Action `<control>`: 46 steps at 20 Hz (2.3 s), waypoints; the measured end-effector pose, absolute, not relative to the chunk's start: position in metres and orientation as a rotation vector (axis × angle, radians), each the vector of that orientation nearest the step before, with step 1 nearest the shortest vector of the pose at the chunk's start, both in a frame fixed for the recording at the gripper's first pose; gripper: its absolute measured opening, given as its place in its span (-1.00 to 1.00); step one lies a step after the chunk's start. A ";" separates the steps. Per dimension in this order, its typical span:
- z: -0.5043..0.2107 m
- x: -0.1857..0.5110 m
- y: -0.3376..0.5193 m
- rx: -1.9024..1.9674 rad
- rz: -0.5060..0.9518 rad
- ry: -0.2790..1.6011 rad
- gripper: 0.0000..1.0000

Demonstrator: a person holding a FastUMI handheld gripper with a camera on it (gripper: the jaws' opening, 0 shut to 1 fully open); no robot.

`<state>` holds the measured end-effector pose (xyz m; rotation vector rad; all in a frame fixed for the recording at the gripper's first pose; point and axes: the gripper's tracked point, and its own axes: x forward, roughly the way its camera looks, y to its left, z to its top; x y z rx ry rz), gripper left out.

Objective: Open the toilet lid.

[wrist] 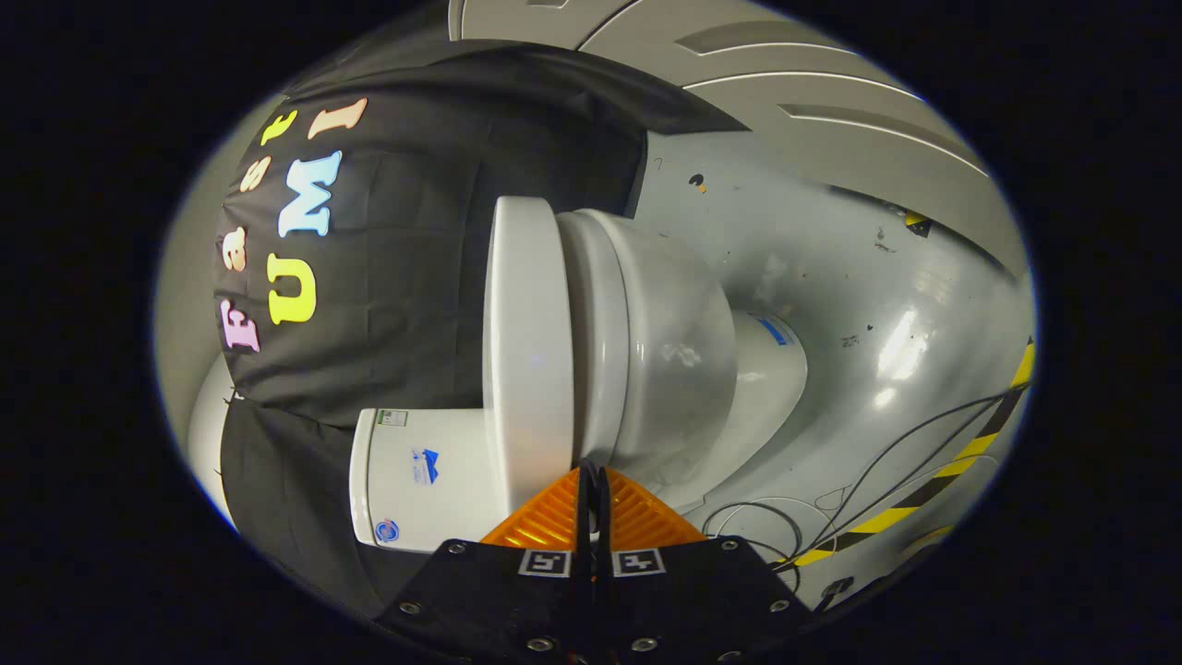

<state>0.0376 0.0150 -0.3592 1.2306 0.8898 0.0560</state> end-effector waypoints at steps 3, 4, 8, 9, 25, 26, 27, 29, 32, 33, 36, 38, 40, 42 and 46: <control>-0.356 0.036 0.013 1.237 0.055 0.886 -1.00; -0.355 0.036 0.014 1.264 0.052 0.887 -1.00; -0.348 0.037 0.014 1.168 0.071 0.862 -1.00; -0.337 0.037 0.016 1.145 0.083 0.856 -1.00; -0.255 0.051 0.045 0.839 0.074 0.776 -1.00; -0.250 0.053 0.047 0.807 0.065 0.770 -1.00; -0.245 0.053 0.050 0.770 0.058 0.761 -1.00; -0.230 0.055 0.059 0.711 0.059 0.737 -1.00; -0.213 0.057 0.071 0.679 0.060 0.710 -1.00; -0.209 0.058 0.075 0.669 0.056 0.703 -1.00; -0.200 0.058 0.083 0.629 0.049 0.687 -1.00; -0.195 0.058 0.089 0.593 0.041 0.677 -1.00; -0.188 0.058 0.096 0.541 0.040 0.665 -1.00; -0.178 0.060 0.104 0.487 0.046 0.648 -1.00; -0.162 0.063 0.121 0.404 0.052 0.610 -1.00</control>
